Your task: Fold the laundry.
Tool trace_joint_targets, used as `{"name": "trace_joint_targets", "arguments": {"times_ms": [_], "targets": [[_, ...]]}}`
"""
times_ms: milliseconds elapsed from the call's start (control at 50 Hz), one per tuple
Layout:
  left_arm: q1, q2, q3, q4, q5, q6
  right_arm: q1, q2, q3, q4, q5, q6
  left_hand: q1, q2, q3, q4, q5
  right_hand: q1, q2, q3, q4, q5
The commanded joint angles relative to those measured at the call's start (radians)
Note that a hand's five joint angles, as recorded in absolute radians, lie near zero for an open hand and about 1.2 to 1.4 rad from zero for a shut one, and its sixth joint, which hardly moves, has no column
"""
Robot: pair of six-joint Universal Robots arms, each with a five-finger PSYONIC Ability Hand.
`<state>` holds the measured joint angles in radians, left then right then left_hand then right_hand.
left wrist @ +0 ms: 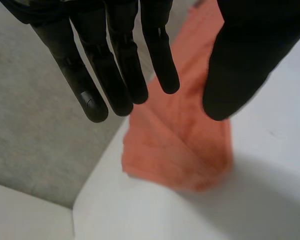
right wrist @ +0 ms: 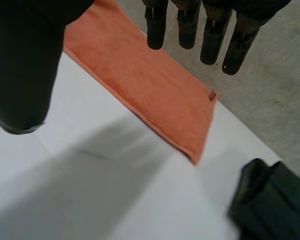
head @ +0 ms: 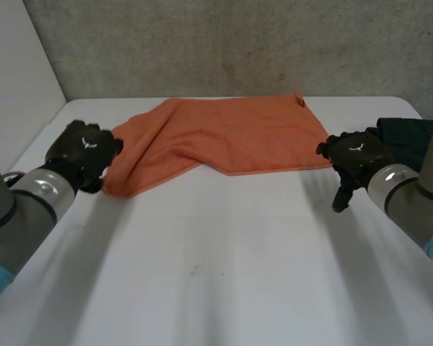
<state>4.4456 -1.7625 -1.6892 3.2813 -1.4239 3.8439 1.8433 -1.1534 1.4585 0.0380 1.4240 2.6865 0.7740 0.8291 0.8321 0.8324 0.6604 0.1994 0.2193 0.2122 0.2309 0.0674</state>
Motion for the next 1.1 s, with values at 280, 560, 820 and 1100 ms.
{"name": "trace_joint_targets", "arguments": {"times_ms": [280,560,820,1100], "targets": [[0.001,-0.383,0.161,0.115,-0.01,-0.057,0.019,0.049,0.008,0.006,-0.034,0.006,-0.367,-0.422,-0.425,-0.425,-0.428,-0.025,-0.045,-0.038,-0.056,-0.067],[0.012,-0.483,0.18,0.251,-0.006,0.192,0.017,0.05,0.01,0.005,-0.036,0.006,-0.29,-0.346,-0.349,-0.349,-0.351,-0.025,-0.045,-0.038,-0.056,-0.067],[0.024,-0.581,0.235,0.333,-0.003,0.201,0.017,0.05,0.017,-0.003,-0.042,0.006,-0.167,-0.222,-0.225,-0.226,-0.228,-0.025,-0.045,-0.038,-0.056,-0.067],[0.05,-0.646,0.313,0.38,-0.001,0.2,0.017,0.057,0.017,-0.006,-0.042,0.006,0.615,0.56,0.557,0.557,0.555,-0.025,-0.045,-0.038,-0.056,-0.067]]}}
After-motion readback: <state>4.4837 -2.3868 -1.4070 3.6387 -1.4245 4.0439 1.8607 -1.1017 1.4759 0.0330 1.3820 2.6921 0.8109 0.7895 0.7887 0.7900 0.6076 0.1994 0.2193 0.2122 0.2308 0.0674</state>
